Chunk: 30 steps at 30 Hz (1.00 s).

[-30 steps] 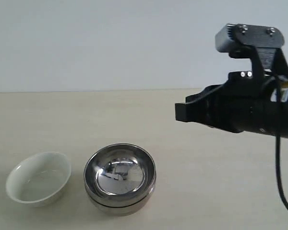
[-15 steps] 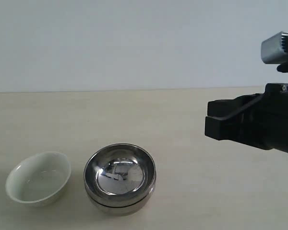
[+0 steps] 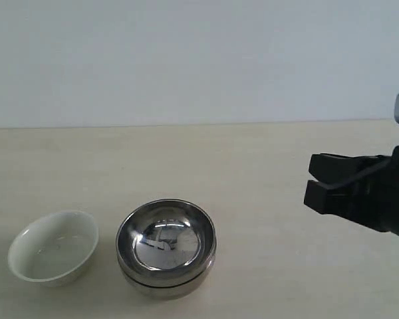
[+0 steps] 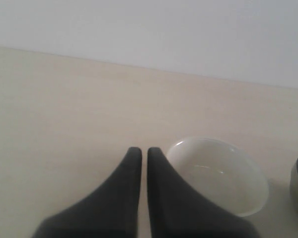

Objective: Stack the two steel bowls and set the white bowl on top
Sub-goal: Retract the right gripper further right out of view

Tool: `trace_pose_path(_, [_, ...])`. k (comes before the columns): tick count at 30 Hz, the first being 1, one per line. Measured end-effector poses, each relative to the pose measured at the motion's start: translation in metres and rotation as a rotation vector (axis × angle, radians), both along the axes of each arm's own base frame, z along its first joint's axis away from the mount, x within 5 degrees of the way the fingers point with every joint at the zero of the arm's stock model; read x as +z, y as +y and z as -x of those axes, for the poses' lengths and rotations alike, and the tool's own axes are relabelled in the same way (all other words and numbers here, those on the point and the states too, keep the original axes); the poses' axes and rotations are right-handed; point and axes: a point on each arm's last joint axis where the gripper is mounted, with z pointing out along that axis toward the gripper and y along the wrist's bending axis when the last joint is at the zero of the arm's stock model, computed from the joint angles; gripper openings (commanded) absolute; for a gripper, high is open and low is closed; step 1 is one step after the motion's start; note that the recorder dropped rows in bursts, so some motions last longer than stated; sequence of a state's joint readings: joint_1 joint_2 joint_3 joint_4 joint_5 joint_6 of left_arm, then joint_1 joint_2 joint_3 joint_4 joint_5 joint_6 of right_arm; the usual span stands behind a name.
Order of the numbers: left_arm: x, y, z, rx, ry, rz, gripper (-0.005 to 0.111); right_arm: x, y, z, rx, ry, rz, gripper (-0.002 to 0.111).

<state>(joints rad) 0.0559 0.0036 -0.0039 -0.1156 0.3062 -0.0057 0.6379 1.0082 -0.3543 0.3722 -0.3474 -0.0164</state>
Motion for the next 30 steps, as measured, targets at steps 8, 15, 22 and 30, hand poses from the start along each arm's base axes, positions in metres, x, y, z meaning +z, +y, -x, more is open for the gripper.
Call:
trace_pose_path(8, [0.000, 0.000, 0.000, 0.000, 0.000, 0.000, 0.004, -0.008, -0.001, 0.003, -0.001, 0.075, -0.018, 0.000])
trace_pose_path(15, [0.000, 0.000, 0.000, 0.000, 0.000, 0.000, 0.004, -0.017, 0.000, 0.008, 0.019, 0.182, -0.001, 0.000])
trace_pose_path(22, [0.000, 0.000, 0.000, 0.000, 0.000, 0.000, 0.004, -0.017, 0.000, 0.008, 0.020, 0.182, 0.002, 0.000])
trace_pose_path(30, [0.000, 0.000, 0.000, 0.000, 0.000, 0.000, 0.004, -0.017, 0.000, 0.008, 0.020, 0.182, 0.002, 0.000])
